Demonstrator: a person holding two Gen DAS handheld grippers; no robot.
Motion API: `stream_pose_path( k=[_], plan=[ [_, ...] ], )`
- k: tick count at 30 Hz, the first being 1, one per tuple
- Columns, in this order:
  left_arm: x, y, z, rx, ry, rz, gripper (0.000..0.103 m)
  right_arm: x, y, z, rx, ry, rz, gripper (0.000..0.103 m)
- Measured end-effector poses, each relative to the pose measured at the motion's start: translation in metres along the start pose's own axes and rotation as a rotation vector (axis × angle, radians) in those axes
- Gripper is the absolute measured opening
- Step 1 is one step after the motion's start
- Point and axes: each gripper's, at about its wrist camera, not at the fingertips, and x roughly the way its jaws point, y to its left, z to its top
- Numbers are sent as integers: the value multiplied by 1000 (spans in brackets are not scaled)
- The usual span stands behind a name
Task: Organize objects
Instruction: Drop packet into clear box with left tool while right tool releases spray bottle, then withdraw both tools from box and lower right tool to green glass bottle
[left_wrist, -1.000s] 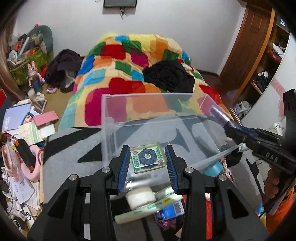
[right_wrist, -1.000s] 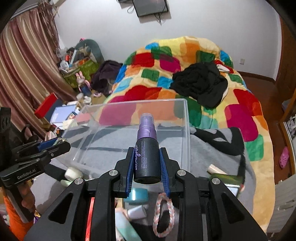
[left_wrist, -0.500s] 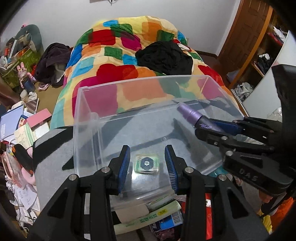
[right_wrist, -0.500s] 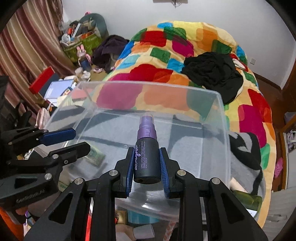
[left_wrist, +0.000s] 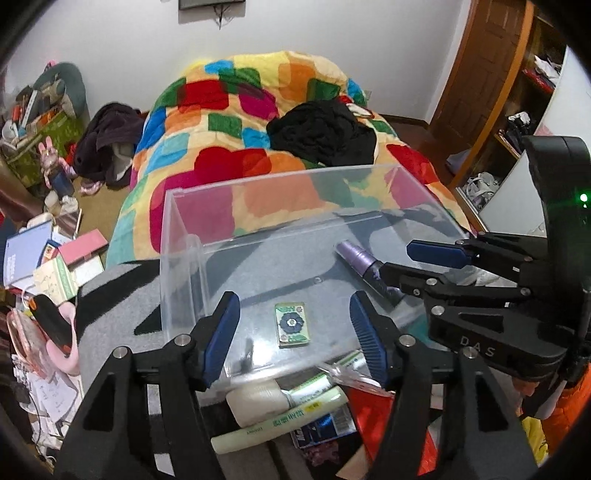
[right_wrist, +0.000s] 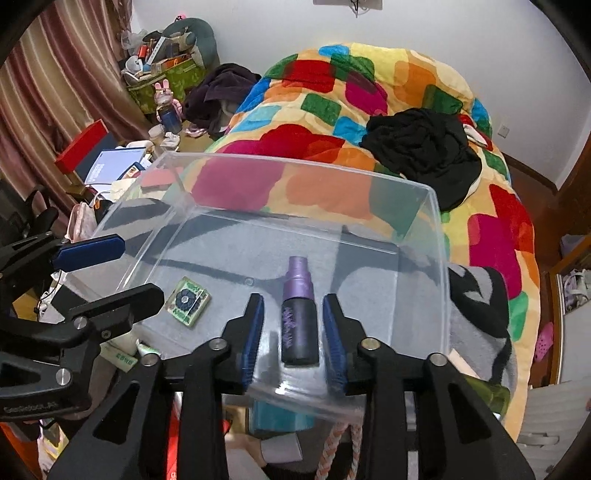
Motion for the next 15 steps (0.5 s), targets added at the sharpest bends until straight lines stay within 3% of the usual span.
stream_pose_path(
  k=[4,9,15],
  plan=[
    [-15,-9,-5,18,-37,13,72,-19,-1,-9,-15,-35,-12,37],
    [-33,-24,-19,52,-89,49,82,-50,-16,-27,11,-103,-8,56],
    [-42,-41,-47,89,-108,65,90,-79,-45,-57,63,-163,-64,63]
  ],
)
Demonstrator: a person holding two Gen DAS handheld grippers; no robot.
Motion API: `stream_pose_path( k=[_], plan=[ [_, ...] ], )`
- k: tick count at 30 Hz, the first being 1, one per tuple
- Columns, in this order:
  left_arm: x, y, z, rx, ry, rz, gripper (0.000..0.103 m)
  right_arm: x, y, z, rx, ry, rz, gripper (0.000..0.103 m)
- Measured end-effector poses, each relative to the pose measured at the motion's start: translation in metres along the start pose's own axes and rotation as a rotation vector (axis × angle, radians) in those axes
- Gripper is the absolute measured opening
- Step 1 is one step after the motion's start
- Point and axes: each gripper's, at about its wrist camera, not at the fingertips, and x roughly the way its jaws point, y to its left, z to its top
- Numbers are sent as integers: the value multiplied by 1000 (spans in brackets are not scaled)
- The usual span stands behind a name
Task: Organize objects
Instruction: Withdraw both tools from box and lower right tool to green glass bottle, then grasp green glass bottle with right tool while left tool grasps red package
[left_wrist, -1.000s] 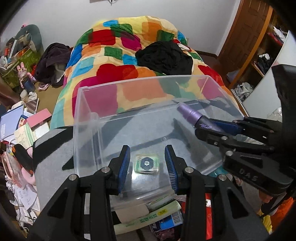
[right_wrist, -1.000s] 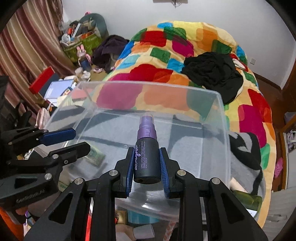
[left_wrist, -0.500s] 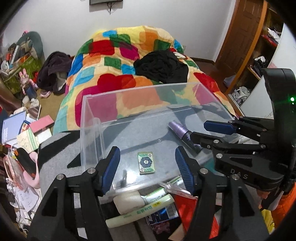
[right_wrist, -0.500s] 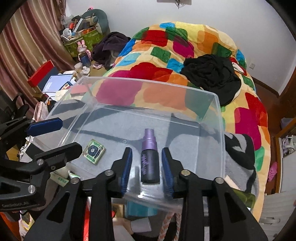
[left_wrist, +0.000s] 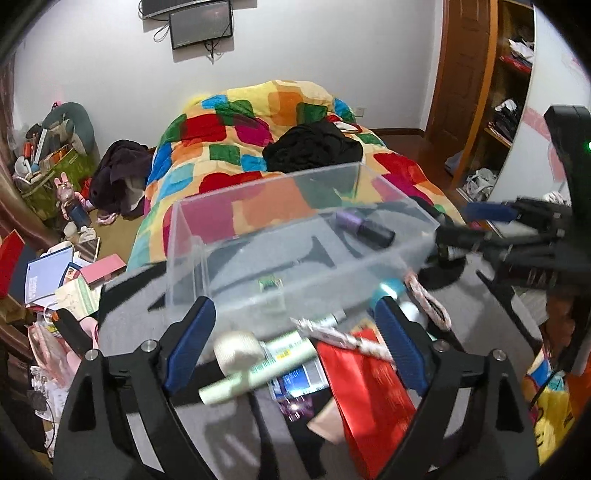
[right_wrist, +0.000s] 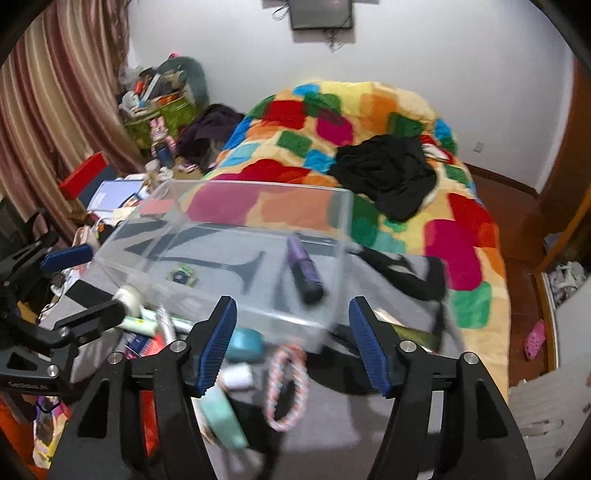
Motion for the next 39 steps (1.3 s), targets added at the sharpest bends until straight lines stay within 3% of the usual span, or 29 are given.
stream_pose_path(
  k=[8,12,16,26,29,30,33,36,39],
  plan=[
    [-2,-18,-38,-22,18,1,90,-10,-52,-34,88,5,-71,66],
    [-2,-30,-56,-52,35,-14,90,-3,-68,-40,126,15,-98,72],
    [1,-41,-70,-80,75,-68,90,12,-71,-36,125,21,-120,74],
    [12,-63,-89,-62,117,-23,90,45,-61,-32,107,41,-179,73],
    [13,-63,-92,-65,94,20,88,43,-62,-33,109,42,-167,56],
    [11,-62,-93,-75,86,25,82,42,-63,-34,113,45,-155,52],
    [7,-56,-94,-98,72,27,63,39,-62,-37,118,38,-151,52],
    [2,-49,-98,-123,69,22,57,34,-60,-42,123,28,-138,51],
    [-4,-45,-103,-130,63,21,57,28,-59,-44,126,24,-113,28]
  ],
)
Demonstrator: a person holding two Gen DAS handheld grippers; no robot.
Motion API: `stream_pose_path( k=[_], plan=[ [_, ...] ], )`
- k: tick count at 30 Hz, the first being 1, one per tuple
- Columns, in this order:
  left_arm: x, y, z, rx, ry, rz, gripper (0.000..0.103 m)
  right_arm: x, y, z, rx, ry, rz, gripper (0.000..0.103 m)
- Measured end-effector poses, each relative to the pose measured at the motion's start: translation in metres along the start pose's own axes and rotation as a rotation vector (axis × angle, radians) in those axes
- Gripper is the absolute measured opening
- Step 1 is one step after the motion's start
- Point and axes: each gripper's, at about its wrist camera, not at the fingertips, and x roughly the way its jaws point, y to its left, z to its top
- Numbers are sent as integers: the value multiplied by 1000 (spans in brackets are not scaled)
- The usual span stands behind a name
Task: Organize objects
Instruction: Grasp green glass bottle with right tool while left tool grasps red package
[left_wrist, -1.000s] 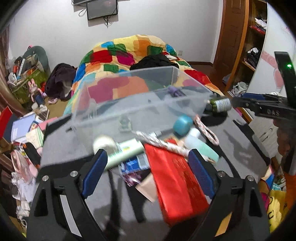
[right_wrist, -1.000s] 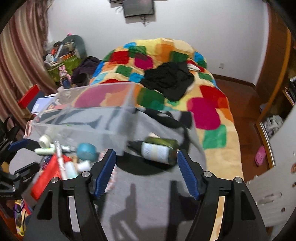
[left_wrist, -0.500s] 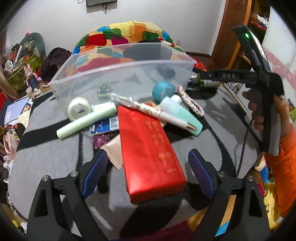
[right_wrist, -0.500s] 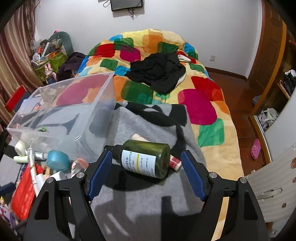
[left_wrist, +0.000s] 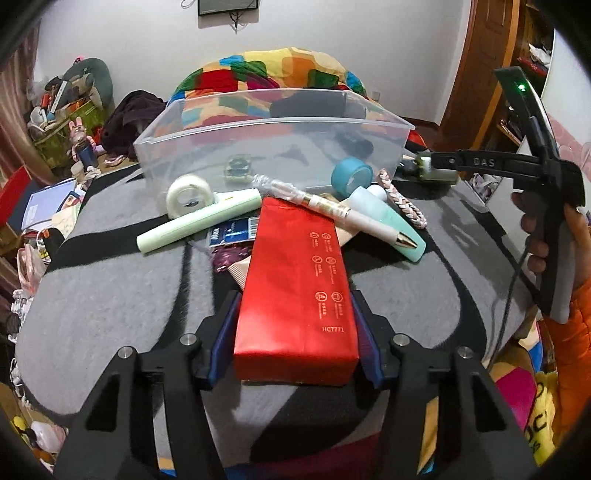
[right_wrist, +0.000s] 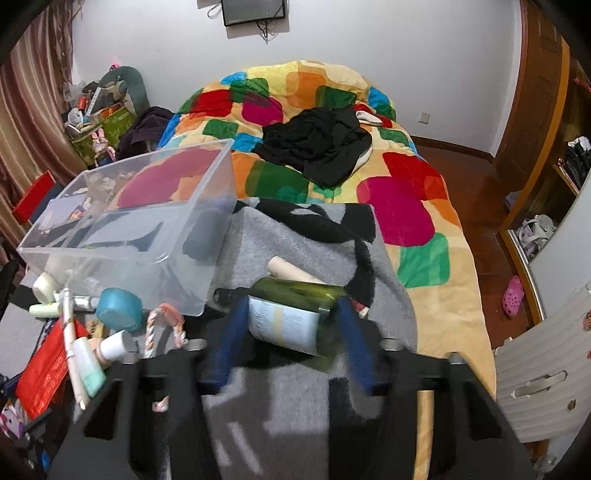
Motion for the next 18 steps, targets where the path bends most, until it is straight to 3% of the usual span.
stream_pose_path(
  k=[4,10,11,12,14,18],
  plan=[
    [-15,4,-5,0,-28,1,57,-9,1,-4,7,-1,37,19],
    [-38,16,-4,-17,-81,24,57,-20,7,-11,-28,-15,3,21],
    [-41,18,-4,-21,-86,25,57,-22,6,-10,-24,-17,1,31],
    [-44,21,-3,-27,-93,26,57,-23,4,-9,-22,-25,-1,48],
    [-49,26,1,-39,-108,28,57,-25,3,-5,-22,-58,-32,68],
    [-57,35,11,-62,-140,32,57,-8,4,9,-23,-37,-73,69]
  ],
)
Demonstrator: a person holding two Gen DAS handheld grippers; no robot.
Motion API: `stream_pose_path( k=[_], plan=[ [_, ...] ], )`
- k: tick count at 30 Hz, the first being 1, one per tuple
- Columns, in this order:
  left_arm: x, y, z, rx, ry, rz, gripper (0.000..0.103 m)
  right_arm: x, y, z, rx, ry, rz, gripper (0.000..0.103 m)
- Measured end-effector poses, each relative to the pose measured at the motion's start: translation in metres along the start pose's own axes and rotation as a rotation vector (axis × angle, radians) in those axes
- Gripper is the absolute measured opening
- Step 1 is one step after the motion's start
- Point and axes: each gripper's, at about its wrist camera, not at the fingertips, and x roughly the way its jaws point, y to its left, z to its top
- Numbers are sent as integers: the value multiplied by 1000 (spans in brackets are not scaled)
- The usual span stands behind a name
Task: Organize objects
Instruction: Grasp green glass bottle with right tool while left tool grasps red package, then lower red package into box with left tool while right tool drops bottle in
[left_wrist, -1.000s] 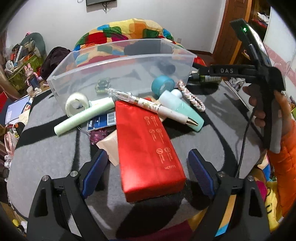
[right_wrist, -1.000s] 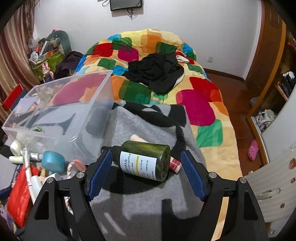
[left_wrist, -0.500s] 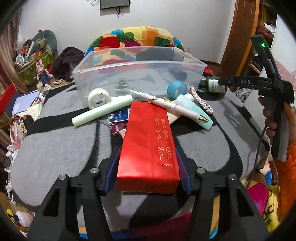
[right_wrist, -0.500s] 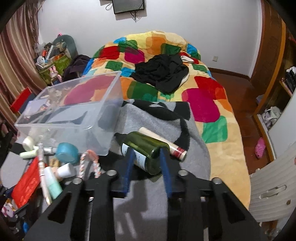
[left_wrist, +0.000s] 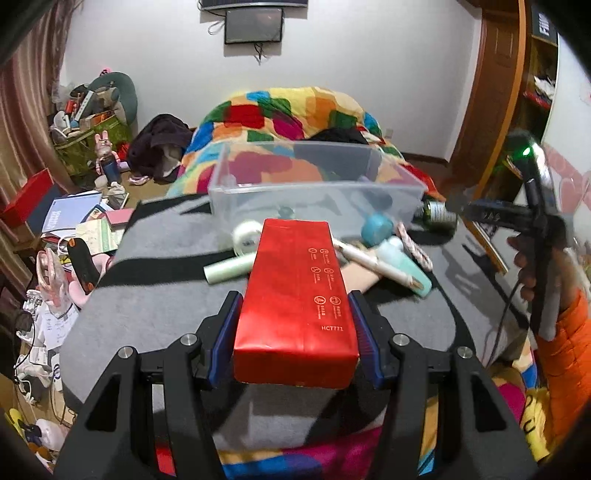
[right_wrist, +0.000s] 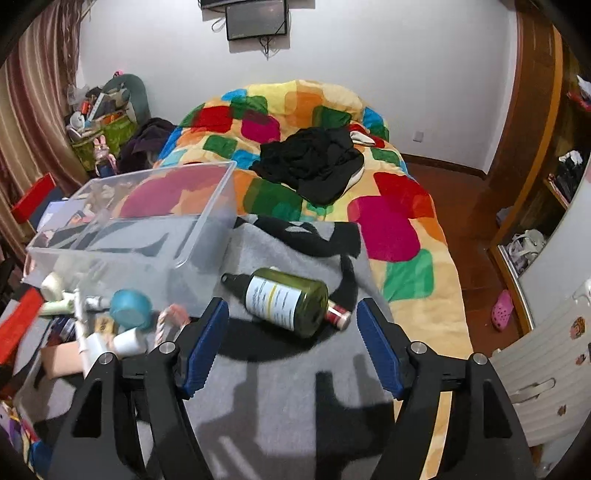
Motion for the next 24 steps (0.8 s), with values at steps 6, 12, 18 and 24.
stream_pose_path(
  k=[6,12,18,24],
  plan=[
    [-3,7,27,-10,-60,-1,57,39,8,9,-31,91,18,69],
    [10,15,55,-9,-84,-6,57,50,4,7,-7,110,61,62],
    [37,21,77,-15,-51,-8,57,37,-1,2,11,73,75,62],
    [67,28,97,-15,11,-11,57,1,-7,6,27,-11,9,62]
  ],
)
